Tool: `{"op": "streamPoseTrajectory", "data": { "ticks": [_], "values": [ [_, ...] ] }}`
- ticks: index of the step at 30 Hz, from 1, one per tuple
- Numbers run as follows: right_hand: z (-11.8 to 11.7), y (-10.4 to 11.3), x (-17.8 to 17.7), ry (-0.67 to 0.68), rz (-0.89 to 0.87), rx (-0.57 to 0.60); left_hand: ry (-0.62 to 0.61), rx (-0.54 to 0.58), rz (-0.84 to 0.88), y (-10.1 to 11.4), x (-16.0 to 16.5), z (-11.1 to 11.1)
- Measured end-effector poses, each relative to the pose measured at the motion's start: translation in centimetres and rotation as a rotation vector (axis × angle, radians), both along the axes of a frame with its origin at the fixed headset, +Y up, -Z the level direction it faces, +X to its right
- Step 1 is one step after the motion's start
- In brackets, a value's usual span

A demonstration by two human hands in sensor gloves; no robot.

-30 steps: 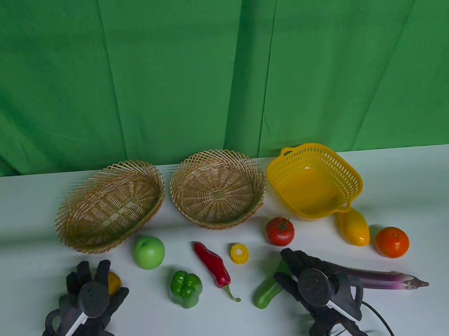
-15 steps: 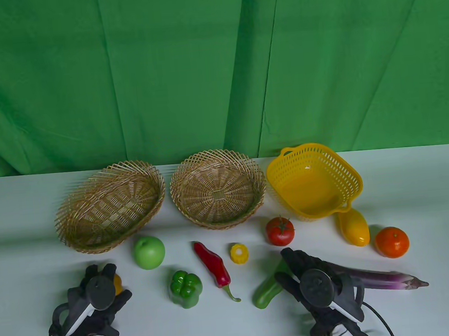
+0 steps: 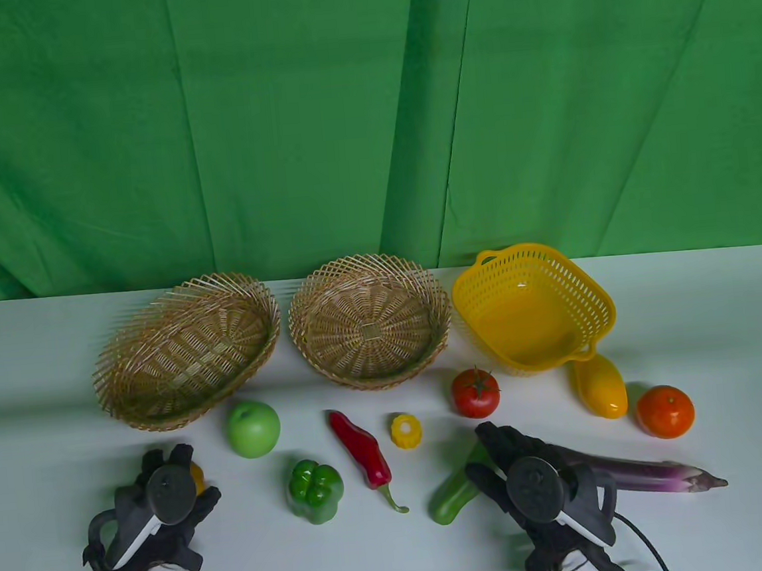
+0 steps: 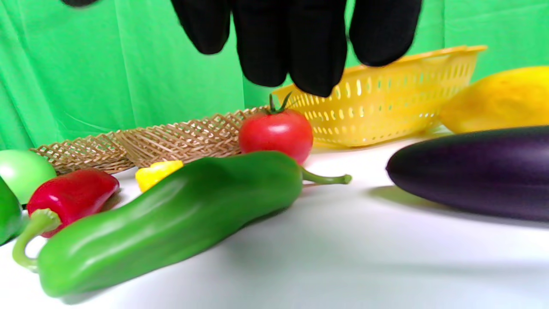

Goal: Place 10 objects into 3 containers, with green background

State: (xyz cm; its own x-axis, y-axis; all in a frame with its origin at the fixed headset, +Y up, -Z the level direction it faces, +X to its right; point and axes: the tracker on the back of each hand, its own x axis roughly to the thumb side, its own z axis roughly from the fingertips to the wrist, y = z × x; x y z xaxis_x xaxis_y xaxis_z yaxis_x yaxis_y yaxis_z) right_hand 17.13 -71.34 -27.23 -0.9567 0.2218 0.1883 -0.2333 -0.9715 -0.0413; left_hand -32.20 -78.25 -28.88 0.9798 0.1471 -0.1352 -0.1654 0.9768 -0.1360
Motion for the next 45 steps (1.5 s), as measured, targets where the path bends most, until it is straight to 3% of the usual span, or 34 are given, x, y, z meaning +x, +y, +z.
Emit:
{"op": "streamPoseTrajectory", "data": {
  "ticks": [8,14,25,34,45],
  "values": [
    [0.0,0.2,0.1,0.006,-0.030,-0.002,-0.032,0.033,0.064,1.7,0.6,0.5],
    [0.0,0.2,0.1,0.006,-0.032,-0.005,-0.069,0.122,0.068,4.7,1.5,0.2],
    [-0.1,0.2,-0.1,0.004,-0.012,0.005,-0.021,0.282,0.094,8.7,0.2,-3.4],
    [0.2,0.5,-0.4,-0.002,0.007,0.029,0.034,0.228,0.111,8.4,-1.8,-8.1],
    [0.4,0.5,-0.4,-0.018,0.034,0.024,0.101,0.056,0.033,6.5,-0.7,-13.0]
  ]
}}
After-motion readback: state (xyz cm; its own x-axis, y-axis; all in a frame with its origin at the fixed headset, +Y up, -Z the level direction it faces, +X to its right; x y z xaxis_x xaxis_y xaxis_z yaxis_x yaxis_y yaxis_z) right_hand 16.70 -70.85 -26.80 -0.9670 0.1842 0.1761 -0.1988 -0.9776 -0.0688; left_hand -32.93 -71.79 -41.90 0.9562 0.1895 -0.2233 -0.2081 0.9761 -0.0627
